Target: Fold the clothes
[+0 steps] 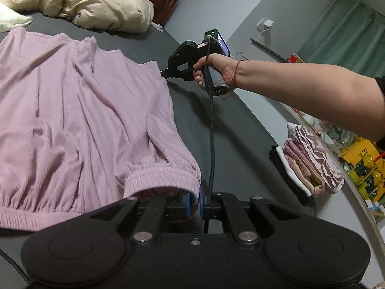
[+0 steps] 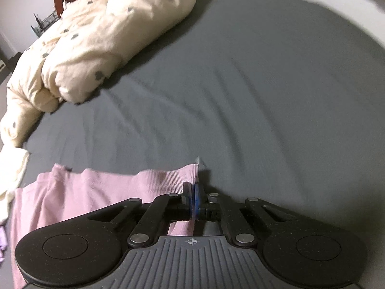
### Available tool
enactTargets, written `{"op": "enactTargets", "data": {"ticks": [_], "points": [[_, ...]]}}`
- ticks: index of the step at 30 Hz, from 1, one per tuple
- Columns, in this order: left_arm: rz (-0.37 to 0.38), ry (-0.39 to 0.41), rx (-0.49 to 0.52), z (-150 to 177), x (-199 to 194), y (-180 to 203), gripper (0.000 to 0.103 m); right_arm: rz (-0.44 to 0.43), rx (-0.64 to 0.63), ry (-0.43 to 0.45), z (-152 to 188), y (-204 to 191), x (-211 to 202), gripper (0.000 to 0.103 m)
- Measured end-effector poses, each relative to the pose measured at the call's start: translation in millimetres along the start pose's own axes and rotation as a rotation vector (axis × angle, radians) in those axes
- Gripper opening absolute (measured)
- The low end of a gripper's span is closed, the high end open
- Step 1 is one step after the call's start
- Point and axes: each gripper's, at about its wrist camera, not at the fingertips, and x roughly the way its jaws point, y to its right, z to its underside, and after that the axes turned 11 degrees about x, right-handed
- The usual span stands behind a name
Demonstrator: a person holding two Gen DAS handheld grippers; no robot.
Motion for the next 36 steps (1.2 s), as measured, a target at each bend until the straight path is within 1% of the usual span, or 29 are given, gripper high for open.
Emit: {"op": "enactTargets", "data": {"ticks": [5,9,15,20,22,26,28,29,32,33,35,36], "points": [[0.045,0.001,0.05,-1.8,7.2,12.6,0.008,0.023,0.004,0.036,-15.2,11.6,-24.0,0.002],[0.061,0.002,0.123,-2.4,19.3,29.8,0.008,0.07,0.012,0.055,-23.4,25.0,-37.3,0.001],[0.024,-0.056,0.236,3.8,38.7,45.7,0.008,0.162,0.044,0.07,-19.4,47.9,-34.5,0.002],[0.01,-0.097,0.277,14.8,40.6,48.8,0.008,0.221,0.113,0.092,-10.3,67.4,-23.3,0.002],[0.007,-0.107,0.283,17.5,42.3,49.2,0.008,0.217,0.133,0.107,-8.8,72.9,-23.2,0.002],[0.007,-0.107,0.294,19.2,41.1,49.9,0.008,0.238,0.143,0.128,-10.9,78.1,-28.5,0.002],[0.006,-0.106,0.303,19.5,40.1,50.4,0.008,0.239,0.151,0.123,-11.5,81.4,-30.2,0.002],[0.005,-0.108,0.309,19.9,39.9,50.7,0.008,0.228,0.16,0.12,-11.6,84.0,-31.1,0.002],[0.003,-0.124,0.293,20.3,40.4,48.8,0.008,0.202,0.195,0.159,-13.5,91.6,-37.7,0.002],[0.003,-0.127,0.285,20.2,40.4,48.3,0.009,0.191,0.229,0.171,-14.6,97.9,-42.0,0.003],[0.008,-0.125,0.285,19.8,38.2,48.7,0.02,0.142,0.302,0.172,-17.5,111.9,-50.6,0.003],[0.013,-0.12,0.286,19.6,35.8,49.1,0.034,0.12,0.345,0.183,-17.6,119.1,-56.8,0.004]]}}
